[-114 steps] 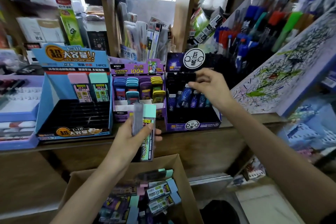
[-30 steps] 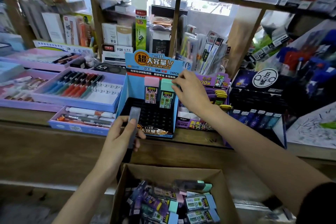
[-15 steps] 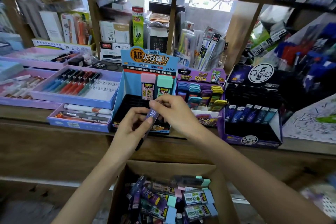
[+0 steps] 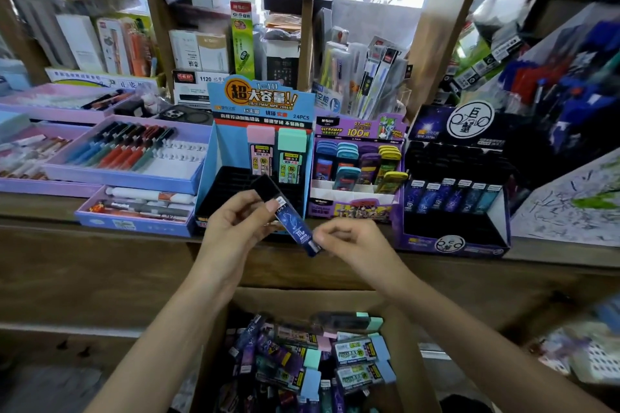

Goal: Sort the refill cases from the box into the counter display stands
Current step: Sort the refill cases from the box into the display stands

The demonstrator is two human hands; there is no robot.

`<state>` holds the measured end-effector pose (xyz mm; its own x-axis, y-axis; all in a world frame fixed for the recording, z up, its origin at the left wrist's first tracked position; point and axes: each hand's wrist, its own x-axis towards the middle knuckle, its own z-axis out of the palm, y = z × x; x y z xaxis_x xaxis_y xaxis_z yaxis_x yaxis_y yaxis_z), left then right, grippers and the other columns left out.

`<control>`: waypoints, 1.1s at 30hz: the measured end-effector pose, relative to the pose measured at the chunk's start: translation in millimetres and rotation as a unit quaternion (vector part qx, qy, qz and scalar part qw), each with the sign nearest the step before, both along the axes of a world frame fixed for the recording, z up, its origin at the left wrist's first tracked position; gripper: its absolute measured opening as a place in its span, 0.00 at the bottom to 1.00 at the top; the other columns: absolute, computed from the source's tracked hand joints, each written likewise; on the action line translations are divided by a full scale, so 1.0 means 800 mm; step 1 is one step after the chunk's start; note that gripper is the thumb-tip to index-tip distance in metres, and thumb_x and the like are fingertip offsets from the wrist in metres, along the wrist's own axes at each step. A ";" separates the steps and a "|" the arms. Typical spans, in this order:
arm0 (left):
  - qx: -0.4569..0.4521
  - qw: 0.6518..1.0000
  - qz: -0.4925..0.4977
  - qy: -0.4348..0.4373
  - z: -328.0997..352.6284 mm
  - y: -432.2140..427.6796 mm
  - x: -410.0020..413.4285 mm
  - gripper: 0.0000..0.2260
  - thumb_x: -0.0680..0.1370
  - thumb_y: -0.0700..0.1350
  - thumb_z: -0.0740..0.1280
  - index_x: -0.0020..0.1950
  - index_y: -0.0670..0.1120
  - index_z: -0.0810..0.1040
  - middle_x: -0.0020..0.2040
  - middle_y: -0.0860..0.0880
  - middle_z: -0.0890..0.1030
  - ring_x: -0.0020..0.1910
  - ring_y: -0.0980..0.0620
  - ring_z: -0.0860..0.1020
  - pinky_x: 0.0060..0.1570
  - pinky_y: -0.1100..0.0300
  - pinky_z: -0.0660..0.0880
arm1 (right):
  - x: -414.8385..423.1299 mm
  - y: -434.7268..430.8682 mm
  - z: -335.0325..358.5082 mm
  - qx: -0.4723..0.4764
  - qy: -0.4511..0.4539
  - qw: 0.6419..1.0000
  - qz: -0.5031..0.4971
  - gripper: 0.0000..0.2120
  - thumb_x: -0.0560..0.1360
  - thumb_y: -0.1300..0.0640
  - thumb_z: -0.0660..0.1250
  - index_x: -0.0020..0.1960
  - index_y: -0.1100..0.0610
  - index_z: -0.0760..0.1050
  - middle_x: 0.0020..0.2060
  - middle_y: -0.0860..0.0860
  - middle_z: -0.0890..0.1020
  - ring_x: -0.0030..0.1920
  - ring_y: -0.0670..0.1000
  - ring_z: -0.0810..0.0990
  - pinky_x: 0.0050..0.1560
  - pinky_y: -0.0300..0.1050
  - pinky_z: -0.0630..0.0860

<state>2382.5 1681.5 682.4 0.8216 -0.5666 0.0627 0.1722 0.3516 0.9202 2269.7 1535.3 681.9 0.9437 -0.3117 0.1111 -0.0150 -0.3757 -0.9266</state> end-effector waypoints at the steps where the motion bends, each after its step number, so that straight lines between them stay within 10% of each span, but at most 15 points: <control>1: 0.025 0.999 0.005 -0.035 -0.001 -0.006 -0.004 0.03 0.74 0.36 0.67 0.44 0.43 0.76 0.40 0.45 0.75 0.43 0.50 0.76 0.43 0.64 0.79 | -0.004 -0.004 0.002 -0.011 0.002 1.000 0.004 0.07 0.77 0.58 0.65 0.45 0.49 0.80 0.41 0.44 0.84 0.45 0.42 0.81 0.46 0.34 0.75; 14: 0.126 0.926 -0.106 -0.340 0.011 -0.111 -0.079 0.10 0.75 0.37 0.69 0.48 0.53 0.77 0.44 0.56 0.80 0.43 0.63 0.78 0.46 0.70 0.74 | -0.080 -0.100 0.056 -0.093 -0.077 0.990 -0.075 0.11 0.73 0.61 0.70 0.45 0.44 0.76 0.40 0.45 0.80 0.41 0.42 0.80 0.44 0.37 0.78; 19: 0.250 0.802 -0.037 -0.541 -0.003 -0.149 -0.084 0.11 0.77 0.44 0.67 0.59 0.46 0.75 0.54 0.50 0.74 0.57 0.53 0.72 0.56 0.59 0.70 | -0.112 -0.181 0.072 -0.094 -0.148 0.960 -0.217 0.09 0.73 0.63 0.70 0.45 0.50 0.76 0.36 0.47 0.79 0.35 0.38 0.78 0.38 0.31 0.74; 33: 0.363 0.782 -0.061 -0.503 -0.059 -0.177 -0.076 0.17 0.77 0.47 0.66 0.64 0.44 0.72 0.59 0.48 0.73 0.60 0.51 0.71 0.56 0.59 0.69 | -0.086 -0.230 0.050 -0.147 -0.088 0.962 -0.210 0.07 0.74 0.62 0.69 0.50 0.52 0.76 0.40 0.45 0.79 0.41 0.47 0.80 0.45 0.40 0.78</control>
